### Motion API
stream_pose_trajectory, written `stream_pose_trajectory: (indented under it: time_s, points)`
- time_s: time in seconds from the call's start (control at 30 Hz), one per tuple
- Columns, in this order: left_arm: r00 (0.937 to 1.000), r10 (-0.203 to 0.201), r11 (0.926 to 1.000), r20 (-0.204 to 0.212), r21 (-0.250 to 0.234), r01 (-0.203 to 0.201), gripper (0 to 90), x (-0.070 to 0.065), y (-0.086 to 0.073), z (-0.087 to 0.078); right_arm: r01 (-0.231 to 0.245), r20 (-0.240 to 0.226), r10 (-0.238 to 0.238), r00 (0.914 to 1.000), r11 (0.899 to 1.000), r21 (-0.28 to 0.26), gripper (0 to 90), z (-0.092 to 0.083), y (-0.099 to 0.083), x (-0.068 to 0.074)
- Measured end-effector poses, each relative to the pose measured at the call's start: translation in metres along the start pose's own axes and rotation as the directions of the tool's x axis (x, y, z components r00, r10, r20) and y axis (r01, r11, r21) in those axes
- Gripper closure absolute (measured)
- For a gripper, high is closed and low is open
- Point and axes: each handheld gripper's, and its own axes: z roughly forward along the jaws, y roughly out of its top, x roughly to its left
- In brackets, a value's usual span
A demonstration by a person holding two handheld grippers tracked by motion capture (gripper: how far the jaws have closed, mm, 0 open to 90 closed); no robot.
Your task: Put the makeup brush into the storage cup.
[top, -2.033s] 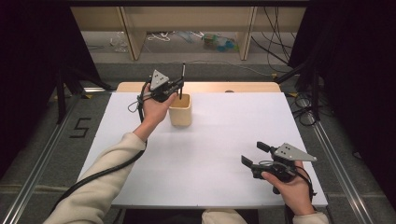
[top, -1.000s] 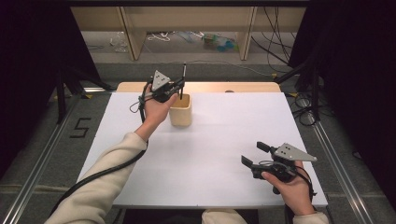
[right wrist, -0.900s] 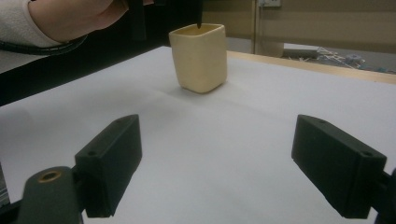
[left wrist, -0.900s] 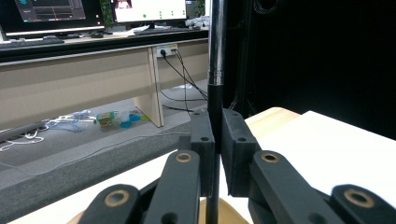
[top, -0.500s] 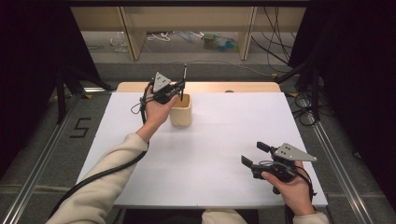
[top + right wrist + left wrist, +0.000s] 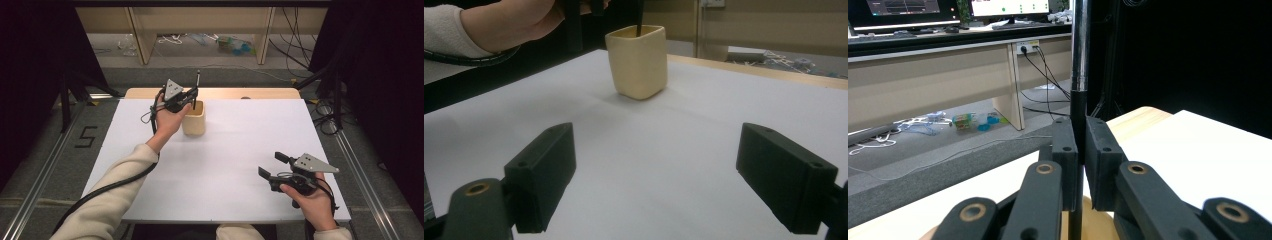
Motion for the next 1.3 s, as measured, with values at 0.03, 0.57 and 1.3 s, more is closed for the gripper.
stream_pose_trajectory:
  time_s: [0.03,0.57,1.3]
  points:
    - [1.0000,-0.002,1.0000,0.001,0.000,0.002,84.0,0.000,-0.001,0.000,0.000,0.000,0.000,1.0000,1.000,0.001,17.3,0.000,0.000,0.000]
    - [0.9998,-0.017,0.9998,-0.005,0.000,0.017,84.0,0.002,-0.006,0.000,0.009,0.012,-0.008,0.9999,1.000,-0.020,17.3,0.002,-0.001,0.000]
    - [0.9995,-0.030,0.9995,-0.001,0.003,0.030,83.9,0.002,-0.013,0.001,-0.002,0.011,0.002,0.9999,1.000,-0.013,17.3,0.002,-0.001,0.000]
